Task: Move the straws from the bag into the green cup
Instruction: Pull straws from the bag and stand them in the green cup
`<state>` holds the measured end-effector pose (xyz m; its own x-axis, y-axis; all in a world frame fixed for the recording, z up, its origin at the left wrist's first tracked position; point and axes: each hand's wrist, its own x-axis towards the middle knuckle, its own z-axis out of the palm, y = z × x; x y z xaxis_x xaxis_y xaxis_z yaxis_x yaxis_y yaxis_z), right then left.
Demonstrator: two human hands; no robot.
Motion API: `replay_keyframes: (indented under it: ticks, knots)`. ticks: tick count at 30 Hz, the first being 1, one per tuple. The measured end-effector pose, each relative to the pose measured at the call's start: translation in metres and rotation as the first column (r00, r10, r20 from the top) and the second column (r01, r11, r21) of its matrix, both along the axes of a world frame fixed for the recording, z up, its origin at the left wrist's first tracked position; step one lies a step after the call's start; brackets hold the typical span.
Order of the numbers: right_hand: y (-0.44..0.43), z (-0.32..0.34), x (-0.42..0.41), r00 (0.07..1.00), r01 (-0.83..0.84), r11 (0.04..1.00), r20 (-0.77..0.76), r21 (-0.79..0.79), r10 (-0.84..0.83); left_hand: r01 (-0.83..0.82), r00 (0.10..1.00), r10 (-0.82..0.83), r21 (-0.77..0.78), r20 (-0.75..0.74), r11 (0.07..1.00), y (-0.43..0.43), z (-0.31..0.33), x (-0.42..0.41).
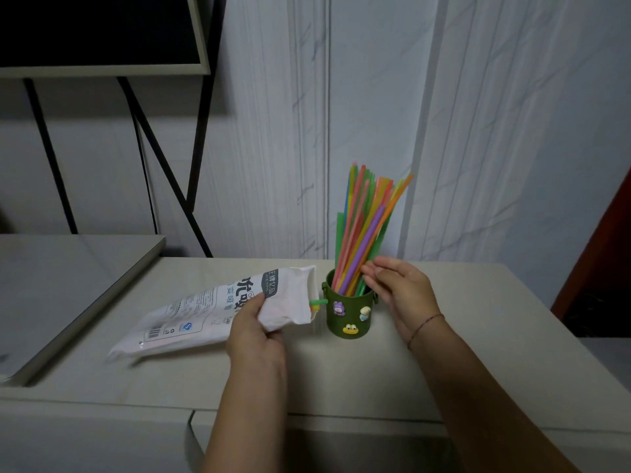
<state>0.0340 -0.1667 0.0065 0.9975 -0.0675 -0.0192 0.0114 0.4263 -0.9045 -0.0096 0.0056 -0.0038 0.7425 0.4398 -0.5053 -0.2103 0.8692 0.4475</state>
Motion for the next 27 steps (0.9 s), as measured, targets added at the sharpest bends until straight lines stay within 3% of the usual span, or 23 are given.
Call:
replay_keyframes:
  ticks: [19,24,27]
  knots:
    - [-0.014,0.004,-0.01,0.987,0.116,0.992,-0.108,-0.05,-0.121,0.018,0.999,-0.018,-0.002,0.034,1.0,-0.016,-0.001,-0.002]
    - [-0.02,0.002,-0.01,0.968,0.135,0.982,-0.196,-0.132,-0.16,0.024,1.0,-0.024,0.024,0.0,0.999,-0.017,-0.001,-0.003]
    - [-0.021,0.003,-0.015,0.953,0.016,0.96,-0.286,-0.281,-0.1,0.024,1.0,-0.024,0.035,-0.003,0.999,-0.018,0.0,-0.002]
